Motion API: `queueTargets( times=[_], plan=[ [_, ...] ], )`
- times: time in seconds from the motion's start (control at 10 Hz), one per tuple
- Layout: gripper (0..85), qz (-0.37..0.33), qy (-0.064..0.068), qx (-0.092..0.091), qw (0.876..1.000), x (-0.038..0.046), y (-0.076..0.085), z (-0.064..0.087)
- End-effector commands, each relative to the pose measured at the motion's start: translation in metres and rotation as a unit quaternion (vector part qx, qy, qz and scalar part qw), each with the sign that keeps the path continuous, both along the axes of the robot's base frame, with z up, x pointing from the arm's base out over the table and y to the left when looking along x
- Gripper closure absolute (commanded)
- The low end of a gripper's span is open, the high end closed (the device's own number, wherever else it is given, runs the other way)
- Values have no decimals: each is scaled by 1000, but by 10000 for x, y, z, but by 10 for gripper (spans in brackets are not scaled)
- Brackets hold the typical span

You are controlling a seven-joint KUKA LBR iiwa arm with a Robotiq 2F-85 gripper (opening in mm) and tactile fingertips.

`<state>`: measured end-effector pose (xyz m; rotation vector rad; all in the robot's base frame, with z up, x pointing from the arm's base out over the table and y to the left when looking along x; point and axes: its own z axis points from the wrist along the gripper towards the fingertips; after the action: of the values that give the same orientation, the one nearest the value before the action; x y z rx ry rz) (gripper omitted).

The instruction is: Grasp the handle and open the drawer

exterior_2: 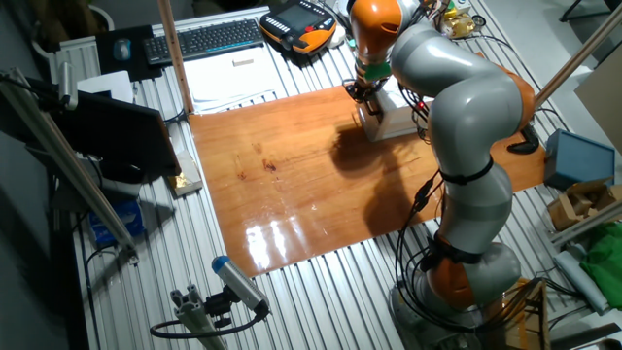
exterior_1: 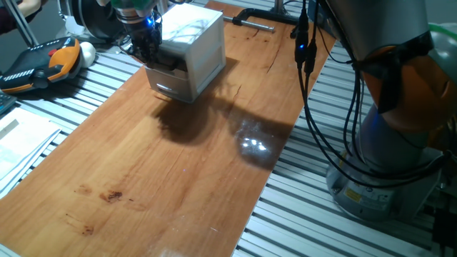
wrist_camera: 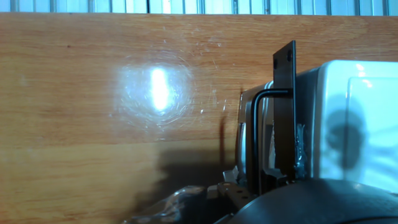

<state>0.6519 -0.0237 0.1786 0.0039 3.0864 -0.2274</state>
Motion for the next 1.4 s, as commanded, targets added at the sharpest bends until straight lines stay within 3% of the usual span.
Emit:
queueTargets(
  times=[0.0,0.6,1.0,1.1,1.2,1.3],
  plan=[
    [590,1,-1,-1,1000,0,-2,2],
    [627,5,-1,-4,1000,-11,-15,1],
    [730,7,-2,-6,1000,-16,-21,3],
    [660,7,-4,-6,1000,-16,-22,1],
    [783,11,-3,-7,1000,-17,-23,0],
    [843,10,-2,-7,1000,-18,-23,0]
  ],
)
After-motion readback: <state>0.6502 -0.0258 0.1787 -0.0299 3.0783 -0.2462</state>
